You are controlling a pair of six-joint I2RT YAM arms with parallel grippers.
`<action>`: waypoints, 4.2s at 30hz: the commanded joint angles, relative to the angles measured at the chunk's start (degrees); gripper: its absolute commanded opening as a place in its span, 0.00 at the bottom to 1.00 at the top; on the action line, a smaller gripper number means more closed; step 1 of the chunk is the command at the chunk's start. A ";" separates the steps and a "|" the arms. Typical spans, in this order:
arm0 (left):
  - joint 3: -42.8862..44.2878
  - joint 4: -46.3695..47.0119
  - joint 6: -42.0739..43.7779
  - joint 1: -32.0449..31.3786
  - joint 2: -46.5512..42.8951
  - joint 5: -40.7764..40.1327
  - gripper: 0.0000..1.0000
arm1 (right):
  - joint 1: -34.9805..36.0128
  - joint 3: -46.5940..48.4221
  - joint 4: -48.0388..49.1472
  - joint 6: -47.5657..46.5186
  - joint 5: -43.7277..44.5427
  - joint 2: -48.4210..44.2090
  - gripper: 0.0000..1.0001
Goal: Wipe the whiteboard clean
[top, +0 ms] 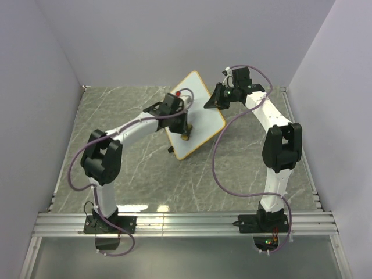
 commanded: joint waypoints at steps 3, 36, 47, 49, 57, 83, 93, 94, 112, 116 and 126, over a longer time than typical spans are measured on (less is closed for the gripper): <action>2.70 0.74 -0.87 -9.91 -4.47 5.36 0.00 | 1.68 -1.10 -4.25 0.34 2.19 0.95 0.00; -12.59 -0.24 4.14 -10.71 -11.49 4.15 0.00 | 1.77 -3.30 -2.32 1.83 2.63 -1.17 0.00; 0.84 -2.94 3.43 -7.81 0.35 -1.30 0.01 | 1.68 -3.74 -2.76 0.78 2.63 -1.08 0.00; 5.50 -4.44 3.96 -7.81 3.42 -2.27 0.01 | 1.77 -3.74 -3.02 0.51 2.63 -0.99 0.00; 16.31 -8.49 1.07 -2.20 10.29 -10.89 0.00 | 1.68 -5.58 -2.94 -0.02 2.20 -1.43 0.00; 27.31 -6.99 3.87 5.12 13.38 11.60 0.00 | 4.93 -12.27 -2.67 -1.42 0.26 -5.39 0.00; 16.86 -5.42 0.71 -2.27 5.82 11.18 0.00 | 4.85 -10.68 -2.76 -1.33 -0.62 -3.28 0.00; 16.76 -5.50 0.45 -2.01 5.73 9.78 0.00 | 4.85 -10.77 -2.67 -1.33 -0.80 -3.27 0.00; 39.37 -13.95 0.97 13.11 27.01 3.70 0.00 | 5.28 -11.83 -4.07 -1.60 -0.01 -4.33 0.00; 35.13 -13.05 2.28 10.93 22.96 3.79 0.00 | 5.46 -10.42 -4.78 -1.68 0.08 -3.19 0.00; 43.40 -14.12 3.87 -0.33 17.77 5.89 0.00 | 6.69 -9.63 -5.04 -1.86 -0.27 -1.25 0.00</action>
